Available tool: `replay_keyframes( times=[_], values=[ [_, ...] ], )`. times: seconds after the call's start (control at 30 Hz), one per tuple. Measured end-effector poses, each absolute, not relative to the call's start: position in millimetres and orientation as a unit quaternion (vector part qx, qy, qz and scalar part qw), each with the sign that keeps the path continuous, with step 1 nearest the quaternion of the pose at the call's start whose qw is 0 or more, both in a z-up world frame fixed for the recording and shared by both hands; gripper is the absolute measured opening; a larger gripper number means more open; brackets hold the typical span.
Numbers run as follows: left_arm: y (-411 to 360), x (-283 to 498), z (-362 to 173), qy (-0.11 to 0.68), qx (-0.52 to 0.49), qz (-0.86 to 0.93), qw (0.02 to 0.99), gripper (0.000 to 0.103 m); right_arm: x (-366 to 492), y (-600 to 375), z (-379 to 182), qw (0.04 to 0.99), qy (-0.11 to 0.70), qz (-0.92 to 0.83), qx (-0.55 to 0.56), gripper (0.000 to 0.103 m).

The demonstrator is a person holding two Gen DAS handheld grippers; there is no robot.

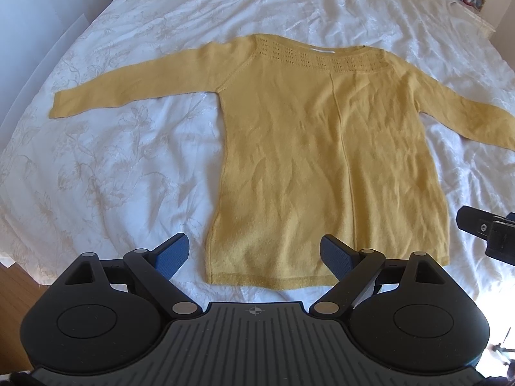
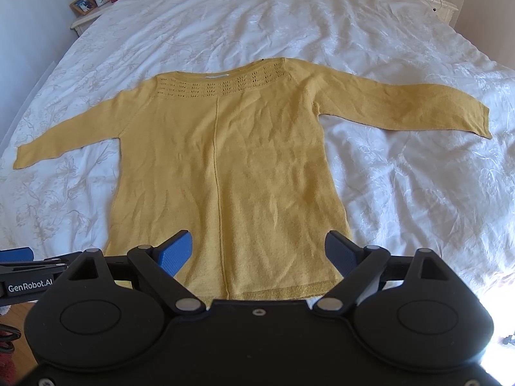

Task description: Fold small clothes

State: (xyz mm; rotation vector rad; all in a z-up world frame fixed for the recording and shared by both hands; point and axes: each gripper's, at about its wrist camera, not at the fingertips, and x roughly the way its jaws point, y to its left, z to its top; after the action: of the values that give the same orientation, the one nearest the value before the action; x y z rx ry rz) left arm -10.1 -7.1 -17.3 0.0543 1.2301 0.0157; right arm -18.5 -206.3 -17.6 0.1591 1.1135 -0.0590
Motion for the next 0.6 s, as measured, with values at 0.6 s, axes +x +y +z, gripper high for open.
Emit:
replay_keyframes(
  times=[0.6],
  values=[
    [-9.3, -8.3, -23.4, 0.590, 0.020, 0.003, 0.807, 0.089, -20.2, -214.3, -24.5, 0.839, 0.534, -0.028, 0.097, 0.090]
  ],
)
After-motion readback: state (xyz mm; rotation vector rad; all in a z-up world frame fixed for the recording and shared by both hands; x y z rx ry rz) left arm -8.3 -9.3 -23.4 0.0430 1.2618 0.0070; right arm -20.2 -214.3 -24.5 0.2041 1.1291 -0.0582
